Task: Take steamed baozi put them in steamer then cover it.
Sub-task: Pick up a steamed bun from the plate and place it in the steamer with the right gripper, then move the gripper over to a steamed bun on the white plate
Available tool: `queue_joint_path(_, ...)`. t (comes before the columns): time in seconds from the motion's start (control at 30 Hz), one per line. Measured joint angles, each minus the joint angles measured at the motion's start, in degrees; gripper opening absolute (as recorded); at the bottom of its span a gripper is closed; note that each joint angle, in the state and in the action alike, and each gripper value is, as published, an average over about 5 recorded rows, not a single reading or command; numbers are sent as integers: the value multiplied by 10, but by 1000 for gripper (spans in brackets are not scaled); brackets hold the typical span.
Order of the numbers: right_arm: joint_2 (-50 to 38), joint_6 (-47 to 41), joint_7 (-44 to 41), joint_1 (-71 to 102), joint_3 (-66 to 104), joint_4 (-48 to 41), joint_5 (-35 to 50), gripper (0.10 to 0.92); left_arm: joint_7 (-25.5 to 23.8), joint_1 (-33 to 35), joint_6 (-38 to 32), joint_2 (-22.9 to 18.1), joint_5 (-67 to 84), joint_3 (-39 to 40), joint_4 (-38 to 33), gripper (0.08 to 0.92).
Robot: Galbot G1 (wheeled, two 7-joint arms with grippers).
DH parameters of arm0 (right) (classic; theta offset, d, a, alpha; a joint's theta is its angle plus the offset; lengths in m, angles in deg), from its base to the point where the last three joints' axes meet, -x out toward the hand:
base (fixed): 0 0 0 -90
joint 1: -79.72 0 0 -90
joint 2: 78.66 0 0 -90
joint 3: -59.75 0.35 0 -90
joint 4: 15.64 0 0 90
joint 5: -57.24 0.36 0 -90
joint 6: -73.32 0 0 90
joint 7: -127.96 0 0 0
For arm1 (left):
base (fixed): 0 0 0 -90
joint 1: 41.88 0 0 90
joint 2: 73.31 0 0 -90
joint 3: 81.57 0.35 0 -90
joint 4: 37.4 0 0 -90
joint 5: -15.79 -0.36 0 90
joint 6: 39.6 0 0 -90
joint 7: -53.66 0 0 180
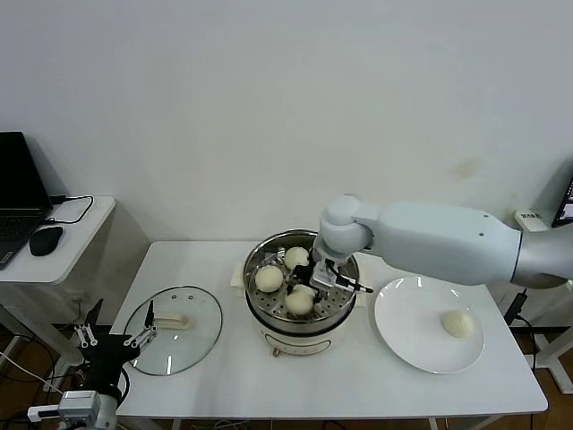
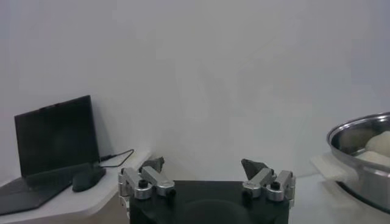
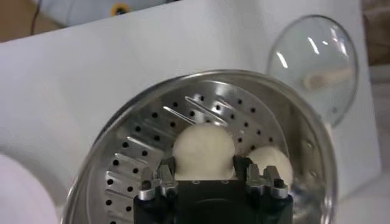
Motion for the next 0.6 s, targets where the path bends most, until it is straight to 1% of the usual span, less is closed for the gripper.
queue_joint_path(0.07,0,4,3,1,-1,-1,-3,658,0,0,0,0,0,1,0,823)
queue_joint_path(0.2,-2,7,8,0,2,0,-4,768,0,-1,0,2,0,1,0,823)
queue_joint_path(0.3,-8,4,7,-4,9,4,-2,813,0,-1,0,5,0,0,-1,823)
queue_joint_path(0.43,-29,-18,-2,-13,26,13,8,822,0,-2,1,10,4,-4,-6,823)
queue_joint_path(0.6,-77,-93,-17,-21,58,33,46,823,0,-2,2,17,8,-9,-9,823)
